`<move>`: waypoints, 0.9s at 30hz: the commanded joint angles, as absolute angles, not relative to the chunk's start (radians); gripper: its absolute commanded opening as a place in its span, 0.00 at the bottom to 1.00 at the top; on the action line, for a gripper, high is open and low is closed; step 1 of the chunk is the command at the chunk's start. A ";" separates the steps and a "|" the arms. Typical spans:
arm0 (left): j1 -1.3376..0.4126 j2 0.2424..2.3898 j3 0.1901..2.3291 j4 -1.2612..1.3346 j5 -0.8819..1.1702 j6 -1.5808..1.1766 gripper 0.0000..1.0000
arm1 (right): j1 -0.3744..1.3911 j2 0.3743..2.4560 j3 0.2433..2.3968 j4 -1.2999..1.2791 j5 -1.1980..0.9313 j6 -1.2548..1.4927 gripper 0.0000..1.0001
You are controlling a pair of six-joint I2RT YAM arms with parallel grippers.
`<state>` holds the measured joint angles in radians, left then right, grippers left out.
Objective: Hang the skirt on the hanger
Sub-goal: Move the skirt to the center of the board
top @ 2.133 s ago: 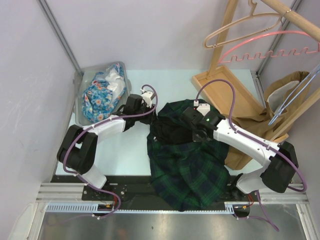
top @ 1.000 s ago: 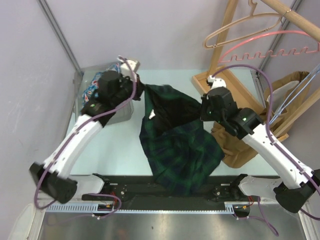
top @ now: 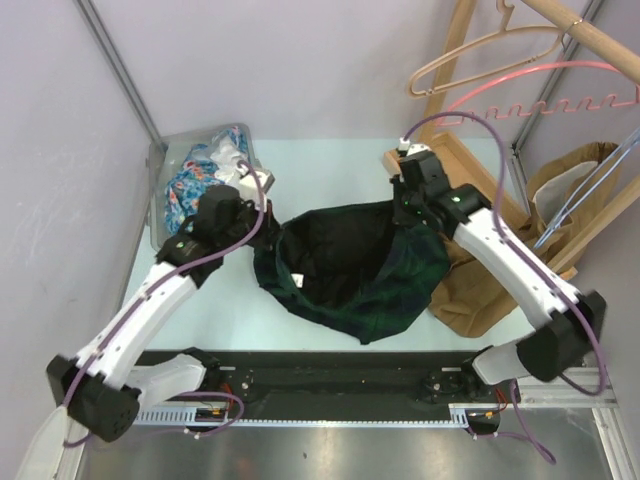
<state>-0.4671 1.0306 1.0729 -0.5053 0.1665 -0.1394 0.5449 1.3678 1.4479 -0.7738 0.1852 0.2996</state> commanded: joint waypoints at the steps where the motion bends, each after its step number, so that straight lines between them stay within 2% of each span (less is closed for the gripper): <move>1: -0.460 1.118 1.028 -0.367 0.144 -0.230 0.00 | 0.555 1.488 1.424 -0.787 0.253 0.318 0.25; 3: -0.460 1.144 1.037 -0.339 0.159 -0.254 0.00 | 0.568 1.502 1.425 -0.772 0.291 0.324 0.39; 4: -0.460 1.155 1.048 -0.336 0.163 -0.262 0.00 | 0.580 1.503 1.425 -0.766 0.299 0.324 0.51; 7: -0.460 1.193 1.112 -0.359 0.155 -0.264 0.00 | 0.613 1.486 1.425 -0.758 0.305 0.327 0.74; 10: -0.460 1.213 1.173 -0.377 0.144 -0.247 0.00 | 0.650 1.479 1.424 -0.788 0.307 0.331 0.82; 13: -0.460 1.224 1.206 -0.382 0.149 -0.227 0.00 | 0.702 1.506 1.410 -0.807 0.318 0.331 0.82; 17: -0.460 1.236 1.226 -0.391 0.155 -0.210 0.00 | 0.755 1.532 1.405 -0.773 0.357 0.330 0.78; 18: -0.460 1.239 1.226 -0.393 0.155 -0.206 0.00 | 0.755 1.532 1.405 -0.755 0.359 0.334 0.73; 23: -0.460 1.236 1.203 -0.399 0.146 -0.198 0.00 | 0.758 1.505 1.405 -0.730 0.423 0.373 0.60; 24: -0.459 1.235 1.197 -0.399 0.144 -0.196 0.00 | 0.758 1.502 1.405 -0.735 0.431 0.379 0.50; 26: -0.460 1.232 1.181 -0.400 0.144 -0.195 0.00 | 0.756 1.493 1.405 -0.749 0.461 0.402 0.40; 27: -0.459 1.230 1.175 -0.399 0.143 -0.196 0.00 | 0.753 1.494 1.405 -0.761 0.465 0.408 0.25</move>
